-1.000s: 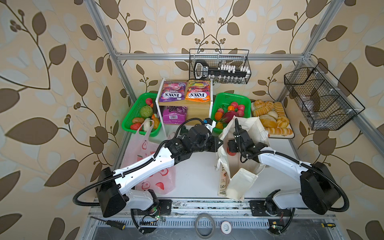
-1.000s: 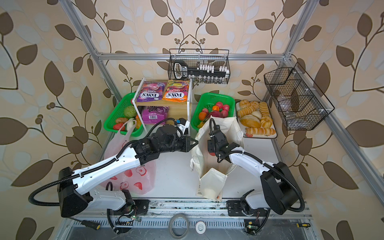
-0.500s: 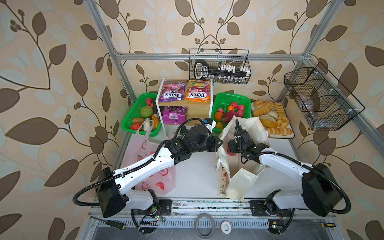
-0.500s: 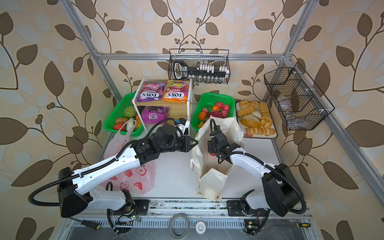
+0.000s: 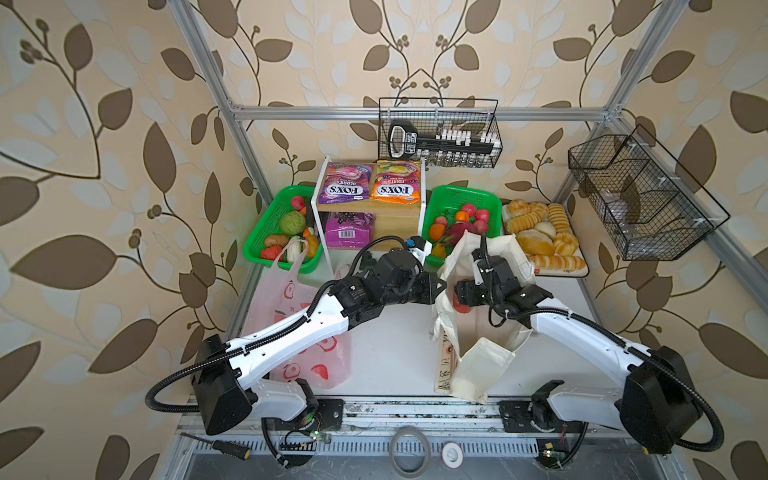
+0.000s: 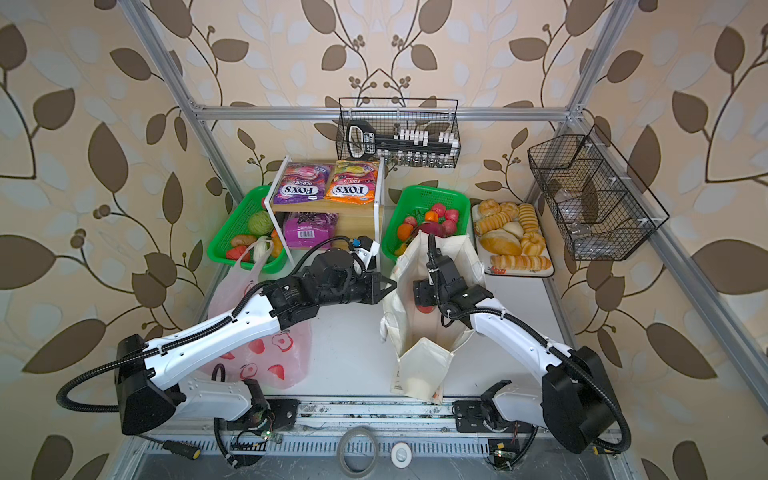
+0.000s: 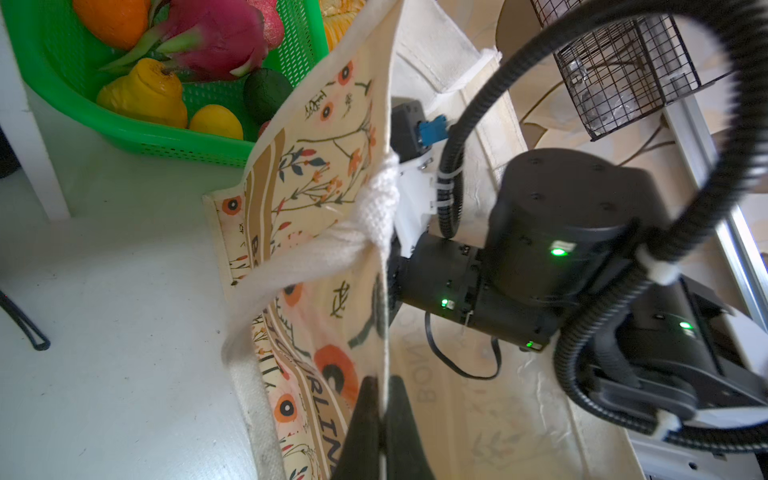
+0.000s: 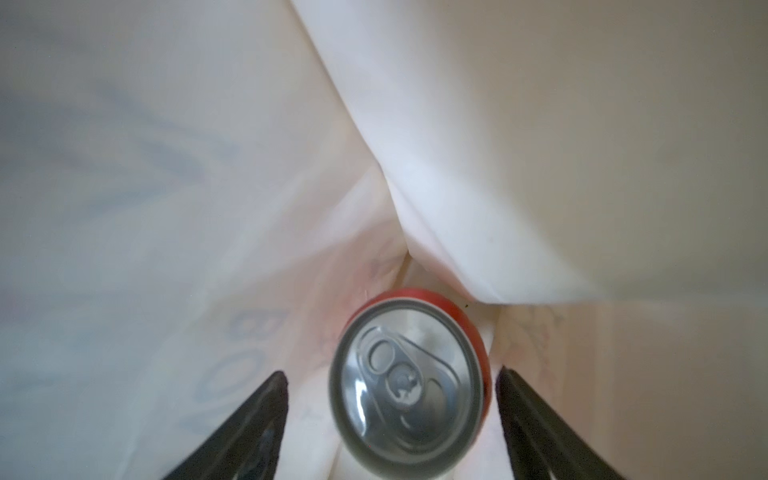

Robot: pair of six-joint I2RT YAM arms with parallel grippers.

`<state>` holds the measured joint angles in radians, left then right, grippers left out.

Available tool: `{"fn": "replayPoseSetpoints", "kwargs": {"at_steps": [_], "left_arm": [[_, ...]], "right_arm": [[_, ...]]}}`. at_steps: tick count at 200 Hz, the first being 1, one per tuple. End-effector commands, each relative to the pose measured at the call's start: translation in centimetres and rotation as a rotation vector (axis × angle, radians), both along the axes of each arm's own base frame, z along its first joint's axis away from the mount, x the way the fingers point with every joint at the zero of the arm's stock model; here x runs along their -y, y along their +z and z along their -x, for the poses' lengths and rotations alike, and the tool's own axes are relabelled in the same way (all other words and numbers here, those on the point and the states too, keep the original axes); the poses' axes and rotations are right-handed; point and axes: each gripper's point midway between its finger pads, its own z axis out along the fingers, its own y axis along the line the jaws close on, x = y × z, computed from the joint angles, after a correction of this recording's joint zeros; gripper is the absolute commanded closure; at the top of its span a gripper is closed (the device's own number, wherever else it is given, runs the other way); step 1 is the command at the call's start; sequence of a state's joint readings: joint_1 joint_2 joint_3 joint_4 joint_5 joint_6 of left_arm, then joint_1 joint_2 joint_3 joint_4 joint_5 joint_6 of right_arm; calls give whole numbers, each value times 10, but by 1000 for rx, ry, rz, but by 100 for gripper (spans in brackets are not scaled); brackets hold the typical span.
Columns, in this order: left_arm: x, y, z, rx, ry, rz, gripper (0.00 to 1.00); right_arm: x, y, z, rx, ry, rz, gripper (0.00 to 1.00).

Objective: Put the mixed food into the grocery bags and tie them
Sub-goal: 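Open the right gripper and raise it out of the tote, then reach the right gripper toward the purple grape candy bag while the left gripper draws back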

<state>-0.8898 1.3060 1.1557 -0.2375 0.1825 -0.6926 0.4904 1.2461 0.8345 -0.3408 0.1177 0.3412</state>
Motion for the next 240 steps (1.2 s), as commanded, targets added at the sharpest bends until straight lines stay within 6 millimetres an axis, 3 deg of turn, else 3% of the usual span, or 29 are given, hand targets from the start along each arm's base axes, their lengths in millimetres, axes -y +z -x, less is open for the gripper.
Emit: {"fn": "replayPoseSetpoints", "kwargs": {"at_steps": [1,61,96,103,128,144,194,213,240], "left_arm": [[1,22,3,30,-6,71,100],[2,20,0,29,7,70,100],[1,23,0,40,9,73,90],[0,25,0,44,10,76,86],[-6,41,1,90,16,90,56],[-14,54,3,138,28,104,45],[-69,87,9,324,161,88,30],[-106,80,6,354,295,28,23],[-167,58,3,367,503,-122,18]], "right_arm": [[-7,38,3,55,42,-60,18],[-10,106,23,152,101,-205,16],[-14,158,37,174,120,-378,17],[-15,168,40,171,121,-417,18],[-21,204,52,208,135,-544,23],[-20,221,57,230,113,-627,27],[-46,255,68,252,153,-774,35],[-66,260,71,270,160,-771,37],[-111,257,75,285,184,-734,42]]}}
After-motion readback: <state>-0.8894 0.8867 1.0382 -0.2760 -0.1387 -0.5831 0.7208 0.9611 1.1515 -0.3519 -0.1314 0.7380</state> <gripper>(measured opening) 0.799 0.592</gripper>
